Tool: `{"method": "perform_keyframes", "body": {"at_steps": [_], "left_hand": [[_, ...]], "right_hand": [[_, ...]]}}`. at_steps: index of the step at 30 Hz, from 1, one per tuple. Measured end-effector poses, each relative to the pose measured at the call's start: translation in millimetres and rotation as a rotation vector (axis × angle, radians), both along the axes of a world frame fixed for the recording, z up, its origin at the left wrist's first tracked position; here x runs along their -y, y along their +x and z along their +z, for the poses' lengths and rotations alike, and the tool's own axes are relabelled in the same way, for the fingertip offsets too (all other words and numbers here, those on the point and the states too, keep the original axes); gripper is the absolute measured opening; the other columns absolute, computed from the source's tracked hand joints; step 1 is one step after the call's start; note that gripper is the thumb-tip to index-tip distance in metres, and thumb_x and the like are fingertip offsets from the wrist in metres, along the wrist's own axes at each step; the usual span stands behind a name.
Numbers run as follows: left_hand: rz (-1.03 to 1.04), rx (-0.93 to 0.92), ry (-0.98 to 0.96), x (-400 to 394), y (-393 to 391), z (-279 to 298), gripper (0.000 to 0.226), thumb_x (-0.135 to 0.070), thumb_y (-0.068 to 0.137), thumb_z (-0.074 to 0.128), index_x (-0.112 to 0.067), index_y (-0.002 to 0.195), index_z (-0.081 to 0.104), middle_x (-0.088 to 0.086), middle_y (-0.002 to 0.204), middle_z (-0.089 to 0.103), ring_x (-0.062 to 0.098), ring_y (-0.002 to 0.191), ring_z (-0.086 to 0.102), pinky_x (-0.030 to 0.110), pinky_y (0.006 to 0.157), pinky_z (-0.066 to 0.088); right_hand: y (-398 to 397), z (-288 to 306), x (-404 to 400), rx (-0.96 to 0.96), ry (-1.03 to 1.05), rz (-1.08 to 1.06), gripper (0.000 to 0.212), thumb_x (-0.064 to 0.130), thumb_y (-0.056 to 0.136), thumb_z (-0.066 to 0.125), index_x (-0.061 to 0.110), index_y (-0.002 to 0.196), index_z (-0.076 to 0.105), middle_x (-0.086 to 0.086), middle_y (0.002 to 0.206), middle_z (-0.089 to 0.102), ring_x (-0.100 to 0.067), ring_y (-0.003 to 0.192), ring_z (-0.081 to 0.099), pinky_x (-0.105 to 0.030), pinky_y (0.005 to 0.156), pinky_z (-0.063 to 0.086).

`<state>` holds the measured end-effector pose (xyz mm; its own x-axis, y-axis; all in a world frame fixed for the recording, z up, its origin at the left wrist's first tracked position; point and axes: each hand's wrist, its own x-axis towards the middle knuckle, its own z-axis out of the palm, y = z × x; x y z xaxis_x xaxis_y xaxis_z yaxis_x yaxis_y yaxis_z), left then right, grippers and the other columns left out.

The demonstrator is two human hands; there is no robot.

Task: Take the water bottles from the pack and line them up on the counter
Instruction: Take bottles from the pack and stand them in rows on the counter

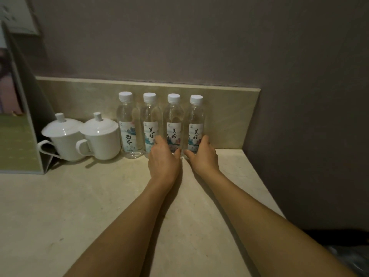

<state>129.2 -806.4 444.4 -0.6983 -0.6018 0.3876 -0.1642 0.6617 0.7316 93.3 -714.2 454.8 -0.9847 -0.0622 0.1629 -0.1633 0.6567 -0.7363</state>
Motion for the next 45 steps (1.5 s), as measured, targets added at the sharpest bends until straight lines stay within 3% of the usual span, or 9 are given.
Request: {"method": "perform_keyframes", "body": {"at_steps": [10,17,21,22,24,27,33,41,45], "left_hand": [[-0.068,-0.015,0.029,5,14,7,0.025,-0.032,0.09,0.064,-0.013,0.104,0.055,0.006,0.094,0.069,0.025,0.089,0.065,0.034,0.067,0.048],[-0.113,0.031,0.002,-3,26,4,0.016,-0.035,0.093,0.057,-0.02,0.096,0.058,-0.006,0.082,0.061,0.015,0.074,0.055,0.025,0.055,0.033],[-0.118,0.072,0.009,0,35,7,0.019,-0.028,0.098,0.047,-0.016,0.097,0.062,0.005,0.09,0.067,0.025,0.083,0.062,0.036,0.072,0.051],[-0.127,0.076,0.024,0,37,10,0.022,-0.026,0.099,0.044,-0.014,0.099,0.063,0.007,0.093,0.069,0.027,0.086,0.064,0.039,0.077,0.054],[-0.153,0.072,0.048,-2,40,20,0.027,-0.024,0.1,0.041,-0.013,0.103,0.065,0.009,0.097,0.071,0.03,0.092,0.065,0.044,0.084,0.055],[-0.202,0.018,0.061,-17,44,37,0.03,-0.023,0.099,0.039,-0.013,0.103,0.067,0.009,0.097,0.072,0.029,0.093,0.066,0.045,0.084,0.055],[-0.279,-0.107,0.068,-91,53,58,0.032,-0.022,0.097,0.041,-0.006,0.09,0.067,0.012,0.088,0.07,0.031,0.084,0.064,0.041,0.073,0.052],[-0.446,-0.136,0.106,-254,70,59,0.029,-0.031,0.098,0.046,-0.011,0.098,0.067,0.009,0.091,0.071,0.029,0.088,0.066,0.047,0.084,0.055],[-0.563,-0.117,0.066,-349,78,49,0.029,-0.037,0.095,0.048,-0.016,0.091,0.067,0.003,0.087,0.071,0.026,0.086,0.067,0.042,0.081,0.055]], "right_hand": [[16,9,-6,0.011,-0.009,-0.038,0.049,0.029,0.091,0.066,0.012,0.131,0.044,-0.01,0.135,0.051,-0.03,0.123,0.052,-0.047,0.098,0.049],[33,7,-15,-0.012,-0.064,-0.057,0.041,0.027,0.093,0.063,0.015,0.129,0.047,-0.007,0.133,0.057,-0.026,0.12,0.056,-0.043,0.096,0.051],[42,11,-27,-0.062,-0.11,-0.064,0.034,0.027,0.094,0.061,0.014,0.124,0.053,-0.003,0.115,0.065,-0.018,0.096,0.059,-0.02,0.067,0.045],[44,14,-30,-0.077,-0.118,-0.062,0.03,0.028,0.093,0.061,0.014,0.12,0.056,-0.004,0.108,0.066,-0.018,0.091,0.059,-0.022,0.063,0.043],[46,21,-36,-0.094,-0.137,-0.05,0.027,0.028,0.092,0.06,0.012,0.114,0.06,-0.005,0.1,0.067,-0.021,0.09,0.062,-0.029,0.072,0.047],[52,32,-51,-0.146,-0.175,-0.05,0.019,0.025,0.092,0.059,0.012,0.105,0.065,-0.001,0.086,0.066,-0.018,0.083,0.06,-0.025,0.07,0.04],[82,49,-114,-0.323,-0.302,-0.101,0.011,0.022,0.089,0.056,0.017,0.083,0.064,0.001,0.072,0.069,-0.022,0.079,0.068,-0.034,0.072,0.052],[116,39,-285,-0.379,-0.355,-0.232,0.008,0.027,0.091,0.058,0.023,0.084,0.061,0.004,0.074,0.068,-0.014,0.075,0.065,-0.025,0.062,0.043],[131,15,-381,-0.345,-0.36,-0.329,0.007,0.026,0.09,0.058,0.024,0.085,0.06,0.004,0.075,0.068,-0.016,0.075,0.065,-0.031,0.065,0.05]]}}
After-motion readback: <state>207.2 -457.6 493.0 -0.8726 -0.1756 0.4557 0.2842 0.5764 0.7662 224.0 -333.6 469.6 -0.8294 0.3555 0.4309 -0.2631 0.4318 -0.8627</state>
